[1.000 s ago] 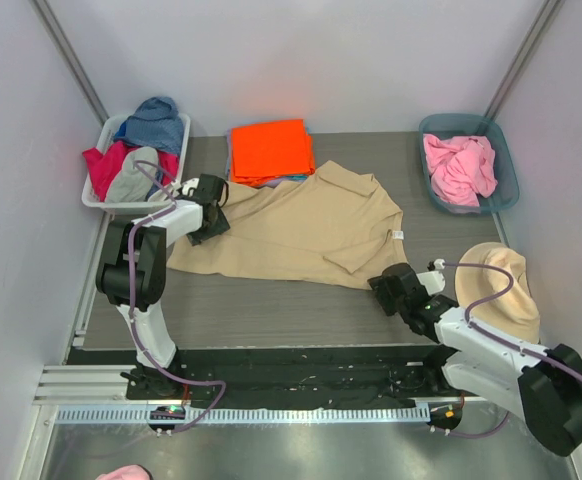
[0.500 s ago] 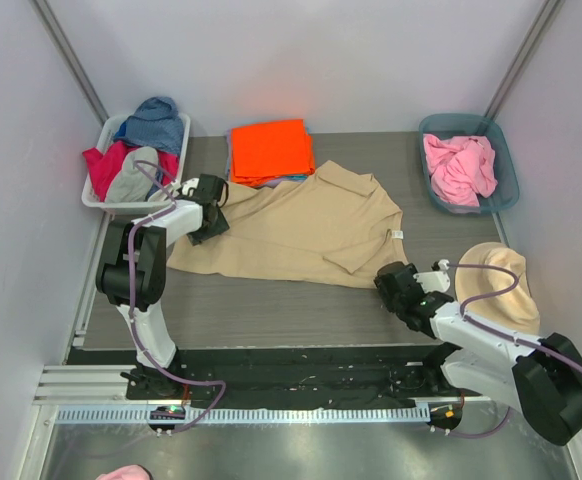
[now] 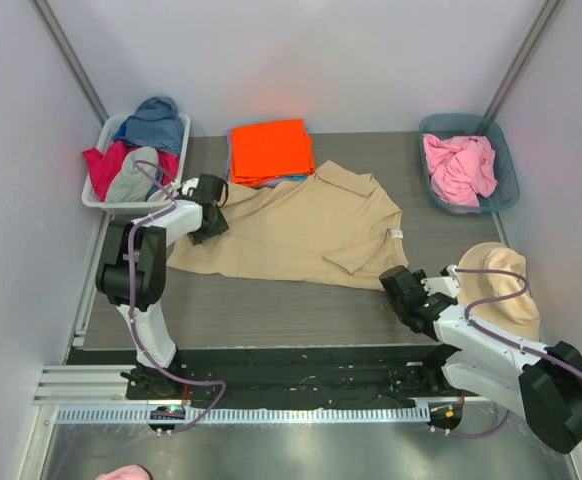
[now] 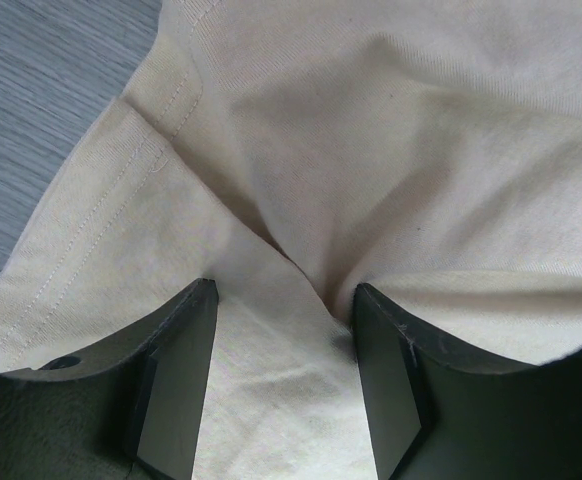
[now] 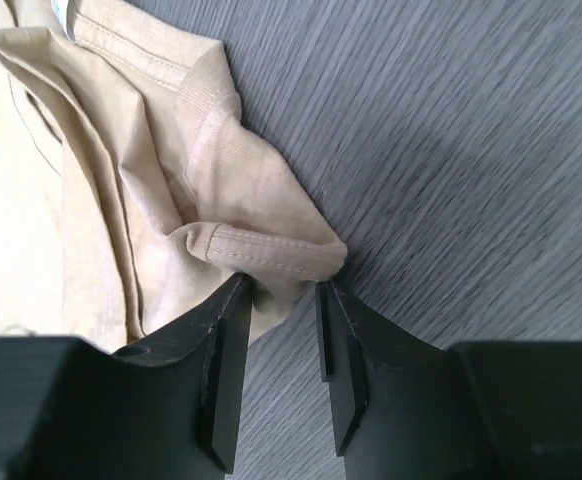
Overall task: Fold and stack the t-shirts
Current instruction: Fold the tshirt
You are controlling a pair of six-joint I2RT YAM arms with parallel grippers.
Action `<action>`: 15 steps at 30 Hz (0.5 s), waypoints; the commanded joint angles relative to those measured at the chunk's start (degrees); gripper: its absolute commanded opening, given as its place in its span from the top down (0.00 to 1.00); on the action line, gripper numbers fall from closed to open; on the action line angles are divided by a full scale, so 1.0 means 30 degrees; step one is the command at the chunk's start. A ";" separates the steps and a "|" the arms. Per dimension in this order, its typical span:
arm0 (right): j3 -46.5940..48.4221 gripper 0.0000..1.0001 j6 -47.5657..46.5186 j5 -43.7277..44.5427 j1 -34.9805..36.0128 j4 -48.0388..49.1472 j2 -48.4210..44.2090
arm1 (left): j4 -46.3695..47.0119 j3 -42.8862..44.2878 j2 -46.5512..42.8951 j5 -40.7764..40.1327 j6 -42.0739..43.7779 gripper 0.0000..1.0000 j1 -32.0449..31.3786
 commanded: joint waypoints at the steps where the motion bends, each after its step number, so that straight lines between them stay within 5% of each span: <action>1: -0.0207 0.59 0.0302 0.1814 -0.0005 -0.1283 -0.0155 | -0.0525 -0.0499 0.0757 0.0574 -0.0040 0.41 0.0245; 15: 0.0203 0.59 -0.0225 0.3455 -0.0649 -0.2075 -0.0506 | -0.0496 -0.0528 0.0757 0.0661 -0.0011 0.41 0.0245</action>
